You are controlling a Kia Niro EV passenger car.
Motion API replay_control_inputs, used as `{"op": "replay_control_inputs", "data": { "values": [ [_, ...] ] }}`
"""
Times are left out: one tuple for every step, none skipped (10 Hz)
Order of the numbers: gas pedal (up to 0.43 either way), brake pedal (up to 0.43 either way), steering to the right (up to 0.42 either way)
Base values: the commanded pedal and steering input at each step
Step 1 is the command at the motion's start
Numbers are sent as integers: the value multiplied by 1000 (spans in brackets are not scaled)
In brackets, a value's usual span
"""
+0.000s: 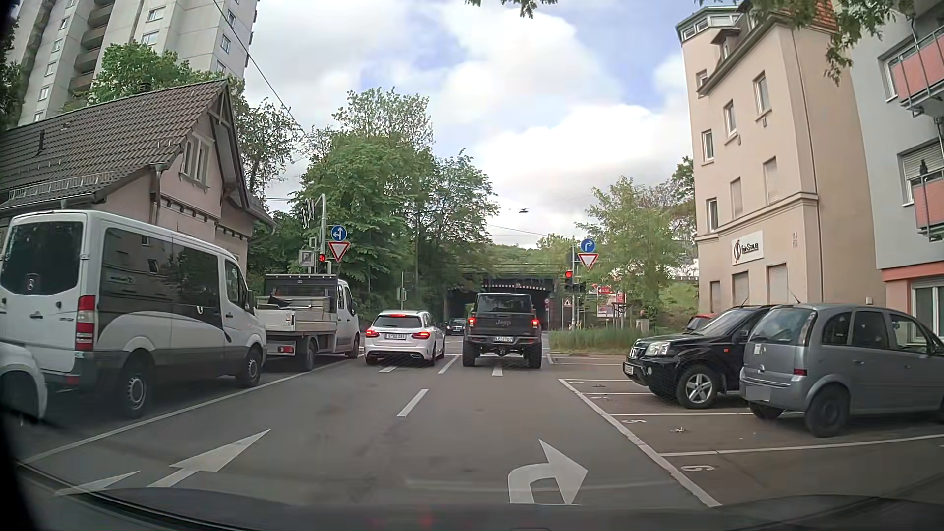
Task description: Follow the waypoints while adhering to traffic rules and regulations
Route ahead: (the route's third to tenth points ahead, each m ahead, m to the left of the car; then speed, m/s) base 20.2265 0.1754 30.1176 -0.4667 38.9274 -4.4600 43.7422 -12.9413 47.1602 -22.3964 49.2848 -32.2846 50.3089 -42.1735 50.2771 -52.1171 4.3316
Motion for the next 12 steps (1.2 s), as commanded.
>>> {"op": "replay_control_inputs", "data": {
  "values": [
    [0,0,16],
    [0,0,16],
    [0,0,13],
    [0,0,10],
    [0,0,8],
    [8,0,8],
    [8,0,10],
    [8,0,10],
    [8,0,9],
    [8,0,9],
    [8,0,9],
    [8,0,10]
  ]
}}
